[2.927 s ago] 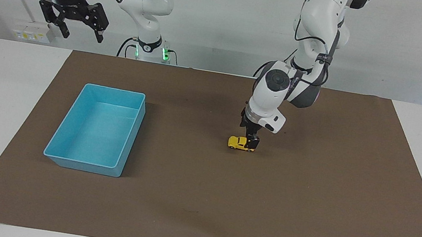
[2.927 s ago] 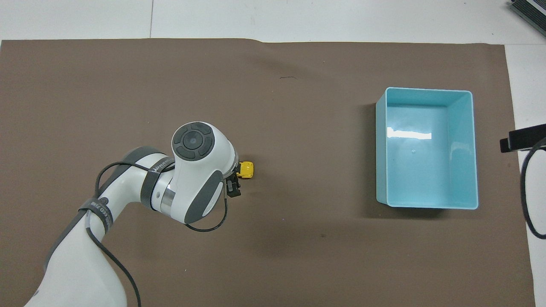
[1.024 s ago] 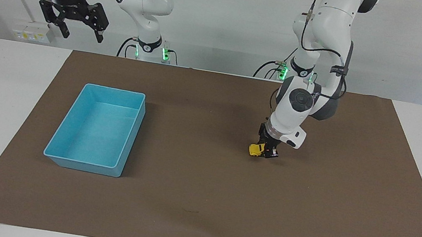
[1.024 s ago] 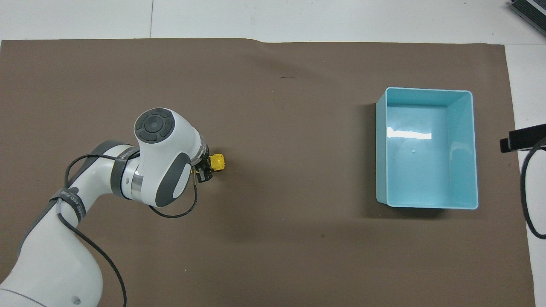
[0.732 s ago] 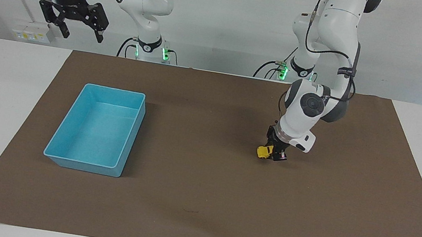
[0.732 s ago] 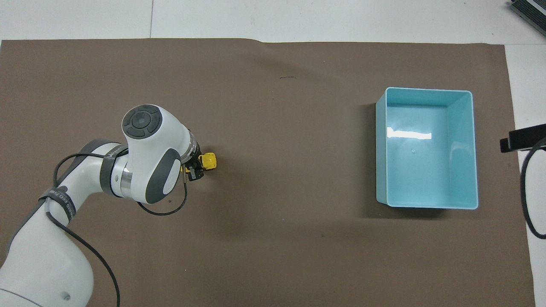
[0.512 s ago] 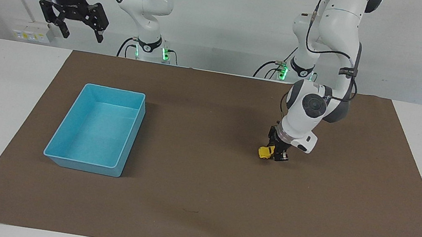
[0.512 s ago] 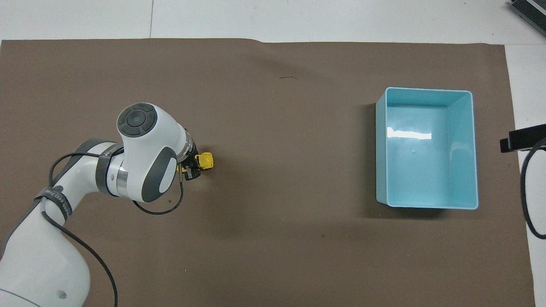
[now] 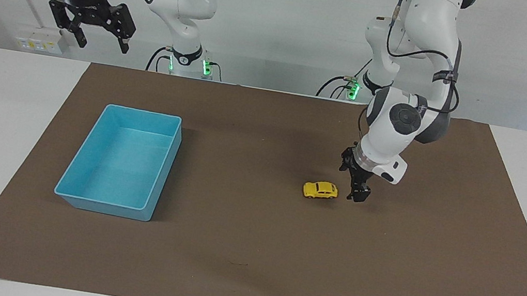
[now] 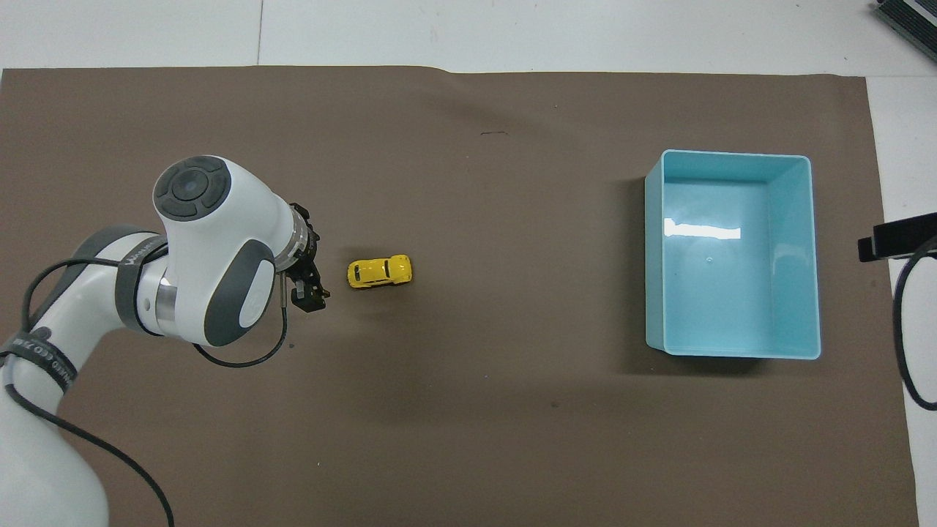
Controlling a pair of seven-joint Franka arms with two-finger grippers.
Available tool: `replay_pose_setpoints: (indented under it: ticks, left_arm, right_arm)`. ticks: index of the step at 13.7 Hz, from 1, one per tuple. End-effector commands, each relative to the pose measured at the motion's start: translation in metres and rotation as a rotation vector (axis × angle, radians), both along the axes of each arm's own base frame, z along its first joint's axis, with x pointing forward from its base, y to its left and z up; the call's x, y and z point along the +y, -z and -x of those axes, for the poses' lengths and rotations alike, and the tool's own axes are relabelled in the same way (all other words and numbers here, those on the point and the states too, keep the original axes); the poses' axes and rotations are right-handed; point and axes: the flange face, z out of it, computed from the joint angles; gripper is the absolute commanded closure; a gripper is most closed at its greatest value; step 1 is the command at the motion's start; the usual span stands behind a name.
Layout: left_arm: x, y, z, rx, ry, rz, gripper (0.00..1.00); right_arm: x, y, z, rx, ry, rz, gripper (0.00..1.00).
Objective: Wind up and store yellow beetle car
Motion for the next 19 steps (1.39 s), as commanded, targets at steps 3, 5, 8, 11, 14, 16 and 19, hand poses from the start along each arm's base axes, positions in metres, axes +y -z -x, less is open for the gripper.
replay_pose_setpoints:
  ticks: [3, 5, 8, 11, 14, 16, 19]
  left_arm:
    - [0.014, -0.036, -0.001, -0.037, 0.144, 0.006, 0.00]
    - [0.028, -0.058, -0.002, -0.079, 0.189, 0.016, 0.00]
    - [0.041, -0.084, 0.000, -0.130, 0.299, 0.023, 0.00]
    - [0.055, -0.100, -0.001, -0.173, 0.467, 0.022, 0.00]
    - [0.066, -0.119, 0.000, -0.189, 0.658, 0.019, 0.00]
    - [0.078, -0.124, 0.000, -0.194, 0.820, 0.016, 0.00]
    - [0.109, -0.136, 0.008, -0.162, 1.076, 0.026, 0.00]
  right_arm:
    - [-0.001, -0.001, 0.007, -0.004, 0.015, -0.014, 0.00]
    - [-0.001, -0.001, 0.007, -0.004, 0.014, -0.016, 0.00]
    - [-0.001, -0.001, 0.007, -0.004, 0.014, -0.016, 0.00]
    - [-0.001, -0.001, 0.007, -0.006, 0.014, -0.016, 0.00]
    - [-0.001, -0.001, 0.007, -0.004, 0.014, -0.016, 0.00]
    - [-0.001, -0.001, 0.007, -0.004, 0.015, -0.014, 0.00]
    - [-0.001, -0.001, 0.007, -0.004, 0.015, -0.014, 0.00]
